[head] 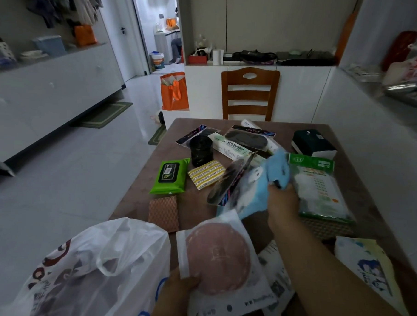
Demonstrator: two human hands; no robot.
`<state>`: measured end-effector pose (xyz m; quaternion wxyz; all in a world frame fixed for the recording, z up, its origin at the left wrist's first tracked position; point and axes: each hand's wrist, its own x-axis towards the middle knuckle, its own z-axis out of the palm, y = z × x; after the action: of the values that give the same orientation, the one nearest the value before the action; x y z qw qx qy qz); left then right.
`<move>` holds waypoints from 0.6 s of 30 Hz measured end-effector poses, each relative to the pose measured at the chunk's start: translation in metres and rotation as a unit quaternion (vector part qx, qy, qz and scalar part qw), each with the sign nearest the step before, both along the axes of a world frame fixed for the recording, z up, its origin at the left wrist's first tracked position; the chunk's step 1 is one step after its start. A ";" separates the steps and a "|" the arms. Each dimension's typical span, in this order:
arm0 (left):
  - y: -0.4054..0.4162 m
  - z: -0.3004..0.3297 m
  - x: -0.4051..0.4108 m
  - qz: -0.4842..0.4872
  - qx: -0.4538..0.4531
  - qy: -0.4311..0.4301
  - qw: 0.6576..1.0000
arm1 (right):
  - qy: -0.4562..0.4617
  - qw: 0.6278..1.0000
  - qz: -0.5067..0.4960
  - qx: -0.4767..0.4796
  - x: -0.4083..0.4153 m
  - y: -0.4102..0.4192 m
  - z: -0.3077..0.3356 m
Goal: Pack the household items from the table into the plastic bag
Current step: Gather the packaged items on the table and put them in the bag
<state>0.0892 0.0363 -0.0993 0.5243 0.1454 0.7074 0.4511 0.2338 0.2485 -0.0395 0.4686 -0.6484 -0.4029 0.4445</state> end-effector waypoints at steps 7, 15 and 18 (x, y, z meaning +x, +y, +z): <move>0.000 0.014 0.011 0.004 -0.033 -0.037 0.999 | -0.023 0.987 0.030 0.158 0.046 -0.043 0.043; -0.006 0.006 0.011 0.128 0.088 -0.196 0.968 | -0.166 0.838 0.515 0.070 0.062 -0.110 -0.011; -0.005 0.011 0.016 0.056 0.040 -0.248 0.966 | -0.069 0.856 0.513 -0.002 0.066 -0.122 -0.024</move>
<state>0.1051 0.0310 -0.0885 0.6506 0.0097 0.5441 0.5296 0.2997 0.1264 -0.0635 0.1438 -0.3800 -0.7085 0.5770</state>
